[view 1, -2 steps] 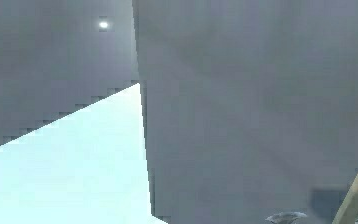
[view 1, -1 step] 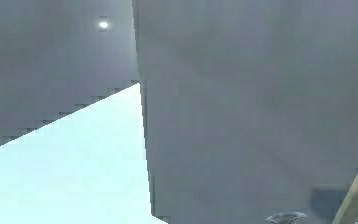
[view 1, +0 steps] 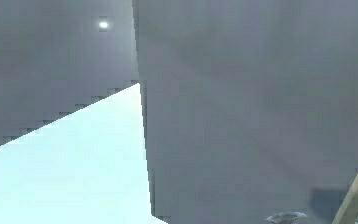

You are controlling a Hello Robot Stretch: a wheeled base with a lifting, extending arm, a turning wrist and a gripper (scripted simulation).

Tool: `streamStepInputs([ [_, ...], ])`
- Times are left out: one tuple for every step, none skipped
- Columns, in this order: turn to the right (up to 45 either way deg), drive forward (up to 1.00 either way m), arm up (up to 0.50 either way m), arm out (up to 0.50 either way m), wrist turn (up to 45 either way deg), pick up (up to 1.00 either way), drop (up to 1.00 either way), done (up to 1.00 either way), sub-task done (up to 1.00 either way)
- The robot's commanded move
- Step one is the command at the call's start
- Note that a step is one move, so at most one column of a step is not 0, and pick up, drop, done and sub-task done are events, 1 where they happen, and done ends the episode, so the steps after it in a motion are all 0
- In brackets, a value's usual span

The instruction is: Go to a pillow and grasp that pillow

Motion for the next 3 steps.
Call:
streamStepInputs([
  [0.0,0.0,0.0,0.42,0.0,0.0,0.0,0.0,0.0],
  [0.0,0.0,0.0,0.0,45.0,0.0,0.0,0.0,0.0],
  [0.0,0.0,0.0,0.0,45.0,0.0,0.0,0.0,0.0],
])
